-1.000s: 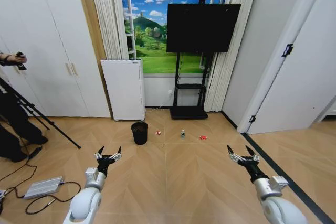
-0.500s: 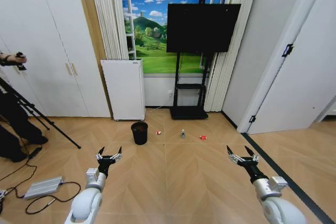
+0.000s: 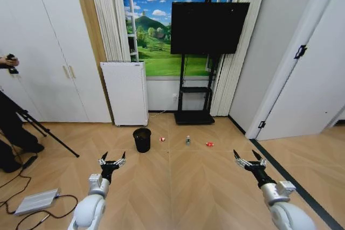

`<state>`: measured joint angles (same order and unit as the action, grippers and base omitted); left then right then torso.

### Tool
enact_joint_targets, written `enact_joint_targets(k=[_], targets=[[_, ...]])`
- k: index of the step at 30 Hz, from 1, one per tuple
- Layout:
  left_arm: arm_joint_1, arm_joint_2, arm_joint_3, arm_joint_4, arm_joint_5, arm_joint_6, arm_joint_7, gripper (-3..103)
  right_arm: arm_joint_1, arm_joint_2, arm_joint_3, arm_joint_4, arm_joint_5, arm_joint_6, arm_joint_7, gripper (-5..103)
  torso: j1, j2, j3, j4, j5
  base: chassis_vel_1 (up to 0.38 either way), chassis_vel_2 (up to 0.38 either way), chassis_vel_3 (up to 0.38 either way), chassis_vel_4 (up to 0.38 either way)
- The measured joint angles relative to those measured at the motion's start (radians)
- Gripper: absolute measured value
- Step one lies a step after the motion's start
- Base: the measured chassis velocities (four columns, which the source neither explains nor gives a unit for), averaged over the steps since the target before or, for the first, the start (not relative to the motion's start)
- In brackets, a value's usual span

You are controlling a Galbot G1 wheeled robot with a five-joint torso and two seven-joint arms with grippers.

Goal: Pick up the trash bin and place the garbage on the floor into it.

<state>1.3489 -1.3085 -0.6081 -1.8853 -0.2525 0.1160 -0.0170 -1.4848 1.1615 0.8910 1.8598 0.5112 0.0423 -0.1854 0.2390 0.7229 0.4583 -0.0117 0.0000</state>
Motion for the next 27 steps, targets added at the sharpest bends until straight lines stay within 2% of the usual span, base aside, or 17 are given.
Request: enact_joint_targets(k=[8,10,11,14,15,18,21,22,24,25,27], targets=[[0.0,-0.001,0.001,0.002,0.001,-0.002,0.0,100,0.001,0.0,0.001,-0.001,0.0,0.001,0.0,100,0.0,0.0,0.0,-0.0002,0.0003,-0.261,0.274,0.263,-0.262],[0.0,-0.001,0.001,0.003,0.001,-0.002,0.001,100,0.001,0.0,0.001,-0.002,0.0,0.001,0.0,100,0.0,0.0,0.0,0.0005,0.0002,-0.321,0.327,0.307,-0.314],[0.0,0.0,0.001,0.003,0.001,-0.002,0.001,100,0.001,0.0,0.001,-0.002,0.0,0.001,0.0,100,0.0,0.0,0.0,-0.0002,-0.0005,-0.339,0.34,0.351,-0.314],[0.0,0.0,0.001,0.004,0.001,-0.003,0.001,100,0.001,0.0,0.001,-0.003,0.0,0.002,0.0,100,0.0,0.0,0.0,0.0,0.0005,-0.348,0.35,0.356,-0.346],[0.0,-0.001,0.002,0.006,0.001,-0.003,0.001,100,0.001,0.001,0.001,-0.004,0.0,0.002,0.0,100,0.0,0.0,0.0,0.0005,0.0003,-0.357,0.355,0.378,-0.332],[0.0,-0.001,0.004,0.008,0.003,-0.004,0.001,100,0.0,0.002,0.001,-0.006,0.0,0.007,-0.001,100,0.001,0.0,0.0,-0.0001,-0.0006,-0.359,0.357,0.379,-0.338],[-0.001,-0.002,0.004,0.01,0.005,-0.005,0.001,100,0.001,0.003,0.001,-0.011,-0.001,0.011,-0.002,100,0.001,0.0,0.0,0.0003,0.001,-0.333,0.365,0.341,-0.326],[-0.001,-0.003,0.004,0.012,0.006,-0.006,0.001,100,0.001,0.003,0.001,-0.012,-0.001,0.011,-0.002,100,0.001,0.0,0.0,-0.0001,-0.0009,-0.344,0.343,0.361,-0.327],[-0.001,-0.003,0.004,0.013,0.006,-0.006,0.002,100,0.002,0.003,0.001,-0.014,-0.002,0.012,-0.002,100,0.0,0.0,0.0,0.0,-0.0006,-0.36,0.326,0.361,-0.35],[-0.001,-0.003,0.004,0.013,0.006,-0.007,0.001,100,0.002,0.003,0.0,-0.016,-0.003,0.012,-0.003,100,0.0,0.0,0.0,-0.0002,0.0008,-0.36,0.35,0.333,-0.35],[-0.002,-0.002,0.004,0.015,0.007,-0.007,0.001,100,0.003,0.002,-0.001,-0.018,-0.003,0.013,-0.003,100,0.0,0.0,0.0,0.0006,0.0005,-0.312,0.331,0.324,-0.348]])
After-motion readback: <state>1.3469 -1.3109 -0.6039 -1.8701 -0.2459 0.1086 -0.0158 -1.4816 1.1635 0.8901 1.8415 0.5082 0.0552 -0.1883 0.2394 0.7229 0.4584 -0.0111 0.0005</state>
